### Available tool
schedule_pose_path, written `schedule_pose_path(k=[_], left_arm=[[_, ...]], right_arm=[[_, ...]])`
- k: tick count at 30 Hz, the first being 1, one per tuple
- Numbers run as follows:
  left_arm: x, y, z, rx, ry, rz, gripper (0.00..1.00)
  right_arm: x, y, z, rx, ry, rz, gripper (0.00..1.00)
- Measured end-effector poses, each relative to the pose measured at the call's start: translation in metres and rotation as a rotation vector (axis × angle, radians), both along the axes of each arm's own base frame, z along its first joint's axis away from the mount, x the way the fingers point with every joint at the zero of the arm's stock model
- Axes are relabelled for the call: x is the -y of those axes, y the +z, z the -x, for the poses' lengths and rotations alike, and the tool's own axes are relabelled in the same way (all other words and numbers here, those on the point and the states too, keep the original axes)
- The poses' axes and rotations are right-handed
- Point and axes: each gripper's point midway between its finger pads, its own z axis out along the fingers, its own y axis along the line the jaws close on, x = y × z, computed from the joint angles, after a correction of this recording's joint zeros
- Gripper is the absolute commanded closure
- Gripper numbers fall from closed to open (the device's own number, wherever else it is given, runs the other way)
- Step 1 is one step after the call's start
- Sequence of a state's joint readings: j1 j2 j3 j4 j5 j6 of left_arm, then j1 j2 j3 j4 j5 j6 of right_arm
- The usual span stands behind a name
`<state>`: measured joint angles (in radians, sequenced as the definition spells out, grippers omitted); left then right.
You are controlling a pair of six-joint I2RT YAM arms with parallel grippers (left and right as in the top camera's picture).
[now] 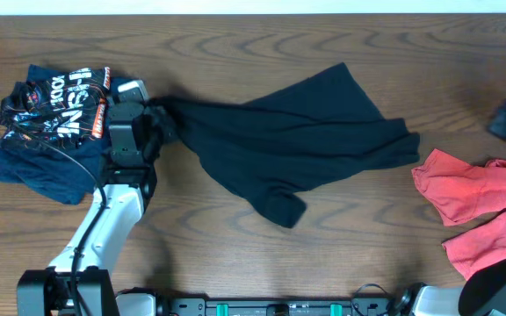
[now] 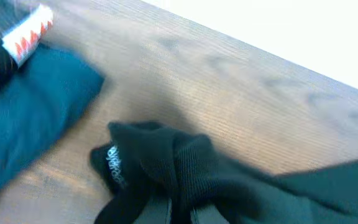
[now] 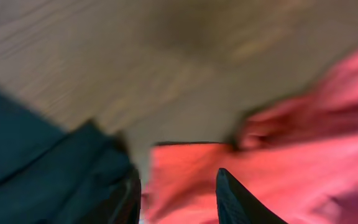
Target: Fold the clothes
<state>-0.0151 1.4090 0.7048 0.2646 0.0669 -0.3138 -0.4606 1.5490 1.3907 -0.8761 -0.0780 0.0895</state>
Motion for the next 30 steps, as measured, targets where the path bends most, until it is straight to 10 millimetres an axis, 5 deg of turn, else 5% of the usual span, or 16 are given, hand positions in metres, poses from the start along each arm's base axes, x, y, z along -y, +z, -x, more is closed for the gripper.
schedule_pose_path(k=[2,3,5,7,8,12,15,17,22,26,28,30], left_arm=[[0.000,0.013,-0.010,0.033,0.000,0.000,0.93],[0.000,0.021,-0.016,0.050,0.000,0.000,0.83],[0.000,0.035,-0.026,0.076,-0.002,-0.003,0.43],[0.002,0.042,-0.030,0.069,-0.008,0.005,0.10],[0.003,0.041,-0.029,0.050,-0.015,0.008,0.02],[0.019,0.003,-0.001,-0.161,-0.090,0.065,0.02],[0.035,-0.031,0.036,-0.362,-0.152,0.140,0.02],[0.045,-0.045,0.059,-0.476,-0.179,0.200,0.02],[0.064,-0.060,0.099,-0.652,-0.232,0.289,0.02],[0.082,-0.061,0.112,-0.695,-0.288,0.303,0.02],[0.092,-0.061,0.115,-0.701,-0.318,0.299,0.02],[0.101,-0.061,0.118,-0.707,-0.345,0.292,0.02]], right_arm=[[-0.027,-0.001,-0.010,0.003,0.086,-0.013,0.62],[-0.040,-0.002,-0.014,0.002,0.127,-0.018,0.62],[-0.063,-0.008,-0.017,-0.011,0.193,-0.031,0.62],[-0.084,-0.020,-0.014,-0.047,0.248,-0.048,0.68],[-0.092,-0.026,-0.011,-0.073,0.271,-0.056,0.73],[-0.111,-0.063,0.009,-0.195,0.296,-0.094,0.79],[-0.108,-0.094,0.029,-0.298,0.251,-0.099,0.70],[-0.105,-0.112,0.041,-0.355,0.219,-0.095,0.55],[-0.099,-0.143,0.056,-0.409,0.184,-0.068,0.48],[-0.090,-0.160,0.063,-0.433,0.153,-0.021,0.48],[-0.085,-0.169,0.068,-0.458,0.138,0.001,0.62],[-0.082,-0.178,0.076,-0.498,0.123,0.016,0.98]])
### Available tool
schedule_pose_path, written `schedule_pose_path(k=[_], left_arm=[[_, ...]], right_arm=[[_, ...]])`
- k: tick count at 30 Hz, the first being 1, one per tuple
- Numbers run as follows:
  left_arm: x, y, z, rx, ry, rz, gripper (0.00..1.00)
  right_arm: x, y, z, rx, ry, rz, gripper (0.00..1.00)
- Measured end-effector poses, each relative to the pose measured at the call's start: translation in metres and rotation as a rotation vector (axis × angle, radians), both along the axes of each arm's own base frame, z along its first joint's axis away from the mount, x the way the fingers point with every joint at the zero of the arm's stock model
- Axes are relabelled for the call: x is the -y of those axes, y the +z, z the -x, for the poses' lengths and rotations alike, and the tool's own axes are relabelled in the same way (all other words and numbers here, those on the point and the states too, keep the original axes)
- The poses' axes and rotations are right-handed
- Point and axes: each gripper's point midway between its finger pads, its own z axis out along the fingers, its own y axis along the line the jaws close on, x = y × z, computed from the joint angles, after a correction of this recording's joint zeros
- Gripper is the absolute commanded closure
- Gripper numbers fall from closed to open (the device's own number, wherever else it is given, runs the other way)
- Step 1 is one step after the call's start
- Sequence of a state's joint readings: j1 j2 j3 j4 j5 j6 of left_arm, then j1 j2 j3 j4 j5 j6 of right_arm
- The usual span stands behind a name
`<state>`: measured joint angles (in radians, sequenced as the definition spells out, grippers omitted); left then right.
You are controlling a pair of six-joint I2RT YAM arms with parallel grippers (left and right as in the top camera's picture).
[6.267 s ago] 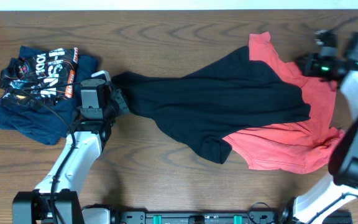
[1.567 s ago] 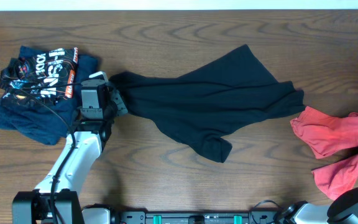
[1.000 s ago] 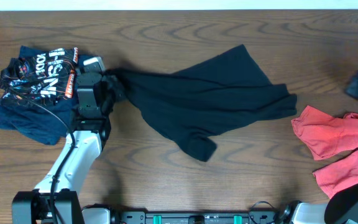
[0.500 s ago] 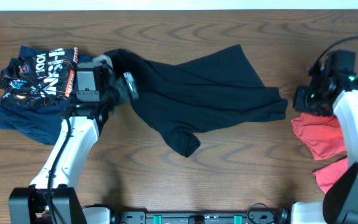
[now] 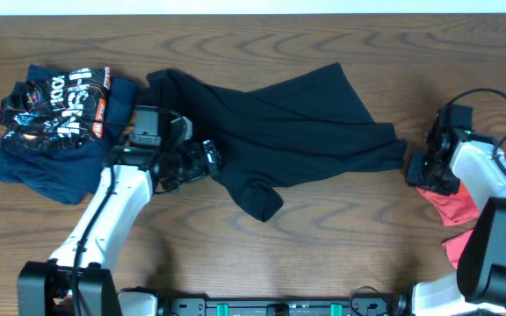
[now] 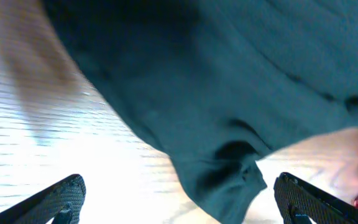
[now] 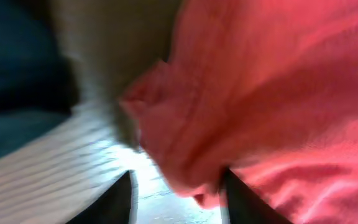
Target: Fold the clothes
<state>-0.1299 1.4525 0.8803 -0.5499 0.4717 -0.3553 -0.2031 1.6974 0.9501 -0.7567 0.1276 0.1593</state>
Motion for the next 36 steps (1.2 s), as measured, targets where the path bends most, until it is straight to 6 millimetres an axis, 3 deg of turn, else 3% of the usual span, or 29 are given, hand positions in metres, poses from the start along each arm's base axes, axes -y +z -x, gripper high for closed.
schedule_pose_path(k=[3,7,13,17,22,28,36], left_arm=[[0.010,0.000,0.004,0.000,-0.033,0.001,0.02],[0.014,-0.001,0.007,-0.009,-0.047,-0.002,0.02],[0.013,-0.003,0.013,-0.036,-0.043,-0.010,0.02],[0.012,-0.005,0.019,-0.061,-0.043,-0.014,0.02],[0.012,-0.006,0.022,-0.077,-0.045,-0.017,0.02],[0.016,-0.006,0.025,-0.083,-0.060,-0.019,0.02],[0.033,-0.017,0.030,-0.118,-0.087,-0.017,0.02]], right_arm=[[0.009,-0.005,0.013,-0.049,-0.046,0.036,0.99],[0.036,0.006,0.041,-0.143,-0.199,0.137,0.99],[0.115,0.051,0.061,-0.114,-0.552,0.308,0.93],[0.143,0.061,0.079,-0.081,-0.718,0.307,0.89],[0.141,0.057,0.088,-0.090,-0.783,0.238,0.78],[0.131,0.054,0.079,-0.068,-0.789,0.161,0.76],[0.113,0.075,0.023,0.091,-0.622,-0.058,0.77]])
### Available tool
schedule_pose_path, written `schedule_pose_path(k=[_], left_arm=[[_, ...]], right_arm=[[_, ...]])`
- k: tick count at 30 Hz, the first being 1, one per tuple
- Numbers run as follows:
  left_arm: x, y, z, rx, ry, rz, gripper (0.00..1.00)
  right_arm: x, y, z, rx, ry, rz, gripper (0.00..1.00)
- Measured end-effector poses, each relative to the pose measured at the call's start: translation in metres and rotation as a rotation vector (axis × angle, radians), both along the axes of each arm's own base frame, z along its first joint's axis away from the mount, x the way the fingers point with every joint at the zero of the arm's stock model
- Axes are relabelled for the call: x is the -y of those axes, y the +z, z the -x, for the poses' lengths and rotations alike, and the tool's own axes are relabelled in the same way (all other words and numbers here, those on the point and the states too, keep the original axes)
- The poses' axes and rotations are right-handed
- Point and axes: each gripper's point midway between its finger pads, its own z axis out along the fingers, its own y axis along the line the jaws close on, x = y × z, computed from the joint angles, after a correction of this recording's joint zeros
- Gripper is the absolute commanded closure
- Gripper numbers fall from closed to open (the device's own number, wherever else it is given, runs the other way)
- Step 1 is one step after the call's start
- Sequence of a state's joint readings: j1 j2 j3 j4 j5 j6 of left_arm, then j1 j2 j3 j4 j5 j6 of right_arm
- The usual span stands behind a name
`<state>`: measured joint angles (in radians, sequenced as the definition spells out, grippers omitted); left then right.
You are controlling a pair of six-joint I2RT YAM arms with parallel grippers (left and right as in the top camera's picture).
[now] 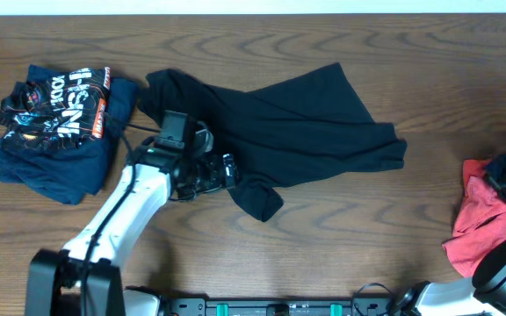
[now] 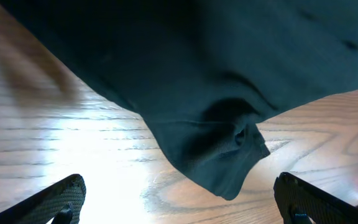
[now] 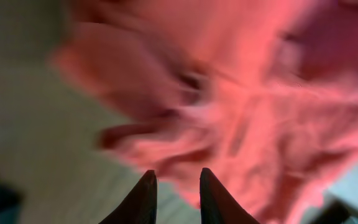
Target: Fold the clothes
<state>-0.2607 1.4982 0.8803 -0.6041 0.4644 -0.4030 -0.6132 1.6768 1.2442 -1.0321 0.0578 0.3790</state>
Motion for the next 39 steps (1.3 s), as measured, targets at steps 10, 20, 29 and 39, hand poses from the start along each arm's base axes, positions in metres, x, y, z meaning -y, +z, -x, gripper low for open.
schedule_pose_path(k=[10,20,29,39], left_arm=[[0.030,-0.044,0.015,-0.184,0.069,-0.018,0.37],[0.017,-0.055,0.043,-0.320,0.094,-0.096,0.94],[-0.064,-0.043,0.061,-0.372,0.220,-0.348,0.94],[-0.082,-0.033,0.070,-0.370,0.227,-0.428,0.94]], right_arm=[[-0.056,0.007,-0.046,0.086,0.315,-0.054,0.78],[-0.095,0.007,-0.062,0.102,0.465,-0.078,0.85],[-0.162,-0.024,-0.054,0.113,0.625,-0.237,0.82],[-0.223,-0.072,-0.035,0.152,0.766,-0.333,0.68]])
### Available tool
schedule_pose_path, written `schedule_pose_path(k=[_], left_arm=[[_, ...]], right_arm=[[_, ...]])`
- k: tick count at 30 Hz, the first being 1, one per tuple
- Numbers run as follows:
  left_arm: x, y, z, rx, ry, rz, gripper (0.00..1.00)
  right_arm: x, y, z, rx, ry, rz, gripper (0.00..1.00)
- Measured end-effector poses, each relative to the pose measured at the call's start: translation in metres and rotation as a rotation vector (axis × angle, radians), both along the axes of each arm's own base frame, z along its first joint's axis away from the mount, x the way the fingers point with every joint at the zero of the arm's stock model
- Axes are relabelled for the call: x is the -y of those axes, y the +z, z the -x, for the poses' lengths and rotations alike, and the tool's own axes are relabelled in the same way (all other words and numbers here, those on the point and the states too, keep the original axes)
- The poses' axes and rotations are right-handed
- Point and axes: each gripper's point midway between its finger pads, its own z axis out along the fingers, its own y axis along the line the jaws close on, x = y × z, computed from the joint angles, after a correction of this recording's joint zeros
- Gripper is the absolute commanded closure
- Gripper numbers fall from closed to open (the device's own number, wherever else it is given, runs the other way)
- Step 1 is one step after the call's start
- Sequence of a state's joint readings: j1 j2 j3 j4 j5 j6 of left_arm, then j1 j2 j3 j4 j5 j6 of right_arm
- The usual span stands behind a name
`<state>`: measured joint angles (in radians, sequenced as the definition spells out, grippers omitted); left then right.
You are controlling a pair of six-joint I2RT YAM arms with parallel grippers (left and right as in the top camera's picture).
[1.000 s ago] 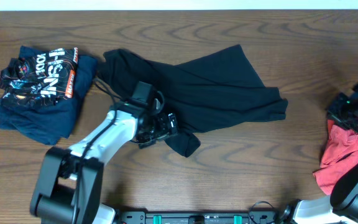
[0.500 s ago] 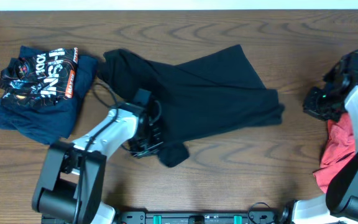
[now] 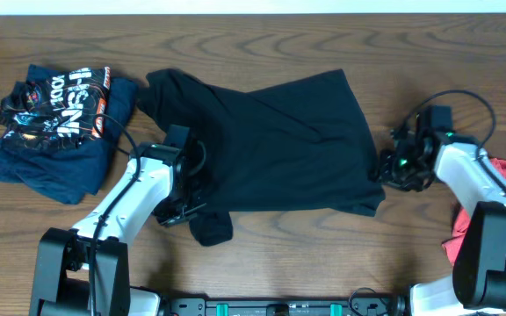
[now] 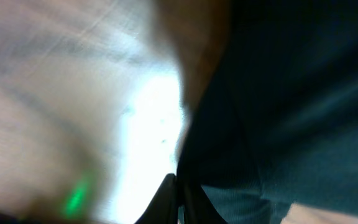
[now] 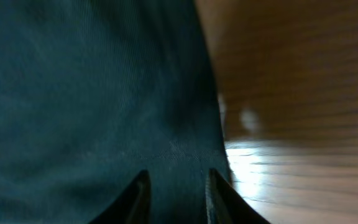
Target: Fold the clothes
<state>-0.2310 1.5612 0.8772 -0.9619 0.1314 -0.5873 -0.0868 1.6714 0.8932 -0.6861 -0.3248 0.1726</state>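
Note:
A black garment [image 3: 279, 149] lies spread across the middle of the wooden table [image 3: 341, 263]. One bunched sleeve [image 3: 211, 230] sticks out at its lower left. My left gripper [image 3: 181, 211] sits at the garment's lower left edge. In the left wrist view this gripper [image 4: 179, 194] is shut on the dark fabric [image 4: 291, 93]. My right gripper [image 3: 386, 171] is at the garment's right edge. In the right wrist view that gripper [image 5: 176, 199] is open, its fingers [image 5: 138, 193] spread over the black cloth [image 5: 86, 93].
A folded stack of dark blue and printed black clothes [image 3: 55, 123] rests at the far left. A pink garment lies crumpled at the right edge, behind my right arm. Bare wood shows along the front and back of the table.
My left gripper was open over the sleeve and is now shut on the garment's lower left edge. The garment lies flatter and wider. My right gripper came from the pink cloth to the garment's right edge.
First my left gripper held the black garment's corner beside the folded stack. Then it was open over the garment while my right gripper was at the pink cloth, which ended farther right. Now both grippers are at opposite edges of the flattened black garment.

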Motion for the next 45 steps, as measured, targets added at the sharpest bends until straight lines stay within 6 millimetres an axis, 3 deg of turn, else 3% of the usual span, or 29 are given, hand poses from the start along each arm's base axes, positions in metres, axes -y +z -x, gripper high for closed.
schedule_pose_path(k=[4,5,6,7,17,20,24,27,34,41,45], left_arm=[[-0.012,0.002,0.012,-0.046,-0.012,-0.065,0.94],[-0.015,0.003,0.012,-0.047,-0.014,-0.077,0.94],[-0.016,0.003,0.012,-0.046,-0.017,-0.084,0.94],[-0.017,0.002,0.012,-0.044,-0.021,-0.092,0.94],[-0.024,0.010,0.008,-0.038,-0.035,-0.131,0.94],[-0.023,0.026,-0.011,0.024,-0.055,-0.138,0.94],[-0.018,0.054,-0.061,0.221,-0.088,-0.132,0.94],[-0.013,0.066,-0.093,0.353,-0.107,-0.119,0.94],[-0.015,0.067,-0.095,0.362,-0.141,-0.132,0.94],[-0.019,0.065,-0.079,0.294,-0.198,-0.143,0.94],[-0.018,0.065,-0.084,0.312,-0.217,-0.142,0.94]], right_arm=[[-0.011,-0.012,0.004,0.030,0.027,-0.012,0.74],[-0.011,-0.012,0.001,0.047,0.026,-0.013,0.82],[-0.012,-0.012,-0.001,0.065,0.026,-0.013,0.96],[-0.012,-0.013,-0.003,0.073,0.016,-0.015,0.99],[-0.012,-0.012,-0.012,0.118,0.000,-0.023,0.99],[-0.004,0.004,-0.037,0.185,-0.027,-0.017,0.99],[0.017,0.056,-0.100,0.386,-0.079,-0.003,0.99],[0.024,0.086,-0.125,0.480,-0.088,0.006,0.99],[0.027,0.079,-0.116,0.428,-0.101,0.032,0.99],[0.029,0.071,-0.104,0.370,-0.106,0.046,0.99],[0.030,0.071,-0.105,0.375,-0.107,0.048,0.99]])
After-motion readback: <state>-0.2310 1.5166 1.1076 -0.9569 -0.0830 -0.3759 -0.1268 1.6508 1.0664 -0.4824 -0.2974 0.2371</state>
